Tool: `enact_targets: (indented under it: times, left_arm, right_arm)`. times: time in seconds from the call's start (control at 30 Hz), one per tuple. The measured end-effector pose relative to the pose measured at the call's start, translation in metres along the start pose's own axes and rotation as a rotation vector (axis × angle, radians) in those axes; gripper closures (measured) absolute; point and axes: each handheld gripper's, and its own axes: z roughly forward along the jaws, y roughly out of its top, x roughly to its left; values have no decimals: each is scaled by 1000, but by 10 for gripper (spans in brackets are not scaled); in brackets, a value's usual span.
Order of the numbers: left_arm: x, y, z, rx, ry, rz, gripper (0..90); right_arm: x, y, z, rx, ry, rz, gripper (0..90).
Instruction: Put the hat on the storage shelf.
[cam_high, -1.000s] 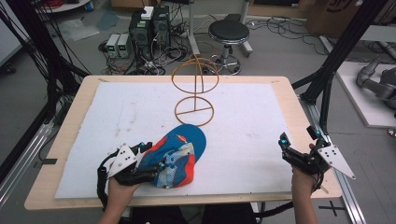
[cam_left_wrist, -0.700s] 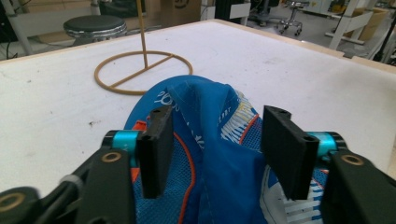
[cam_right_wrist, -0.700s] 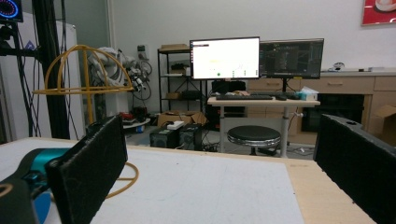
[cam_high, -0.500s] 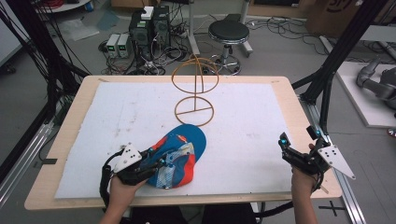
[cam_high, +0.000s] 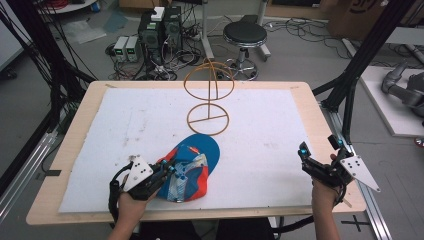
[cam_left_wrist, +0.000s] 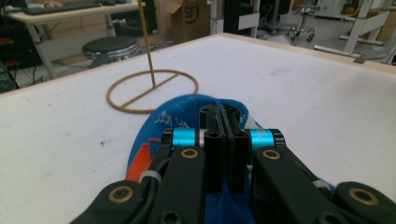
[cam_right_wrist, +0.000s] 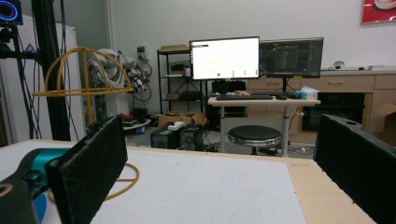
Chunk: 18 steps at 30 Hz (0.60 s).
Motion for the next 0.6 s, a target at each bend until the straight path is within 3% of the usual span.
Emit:
enact_targets:
  times: [0.13,0.37,0.6]
  left_arm:
    - [2,7,-3,-57,3,-1,883]
    - [3,20,-3,-97,-4,-2,885]
    - [-2,44,-7,-162,-23,28,886]
  right_arm:
    - [0,0,0,1,-1,0,25]
    - [1,-1,1,4,-1,0,25]
    - [1,-2,2,6,2,-6,25]
